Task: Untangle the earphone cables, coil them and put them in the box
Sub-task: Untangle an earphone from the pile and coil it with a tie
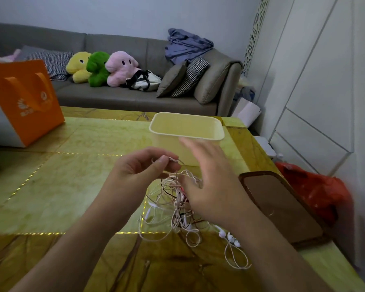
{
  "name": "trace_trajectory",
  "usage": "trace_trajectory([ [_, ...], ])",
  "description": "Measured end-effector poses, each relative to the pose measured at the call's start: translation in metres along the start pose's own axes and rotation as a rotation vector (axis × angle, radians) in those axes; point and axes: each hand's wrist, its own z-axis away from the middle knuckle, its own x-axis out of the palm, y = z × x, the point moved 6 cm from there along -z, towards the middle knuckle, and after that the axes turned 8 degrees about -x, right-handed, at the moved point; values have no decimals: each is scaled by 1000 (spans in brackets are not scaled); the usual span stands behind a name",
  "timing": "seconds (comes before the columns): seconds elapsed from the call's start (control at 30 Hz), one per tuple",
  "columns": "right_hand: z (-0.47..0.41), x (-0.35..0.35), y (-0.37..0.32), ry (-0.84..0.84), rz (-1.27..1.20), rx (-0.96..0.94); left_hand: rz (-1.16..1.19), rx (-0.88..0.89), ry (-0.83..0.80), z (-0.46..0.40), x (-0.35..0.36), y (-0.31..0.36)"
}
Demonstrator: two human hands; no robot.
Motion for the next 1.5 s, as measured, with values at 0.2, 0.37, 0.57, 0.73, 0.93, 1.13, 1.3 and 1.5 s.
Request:
trace_trajectory([
  [0.2, -13, 7, 16, 97, -234, 162, -58, -11, -1, 0, 3, -2],
  [0.37, -18, -5, 19, 239, -548, 283, -526, -91, -37, 0, 10, -47],
  [0.57, -29, -27, 26, 403, -824, 271, -783, -37, -31, 3, 18, -52],
  [0.73, -37, -36, 23, 420, -964, 253, -718, -116, -41, 5, 20, -58],
  [0.93, -42, -55, 20, 554, -1299, 213, -609, -227, -28, 2, 17, -56],
  [1.13, -49, -68, 6, 510, -1396, 138, -488, -338, 2, -1, 11, -68],
  [1.3, -43, -57, 13, 457, -1173, 269, -571, -400, 7, -2, 4, -67],
  [1.5, -25, -44, 23, 362, -1000, 362, -1071, -370, 110, 2, -15, -32],
])
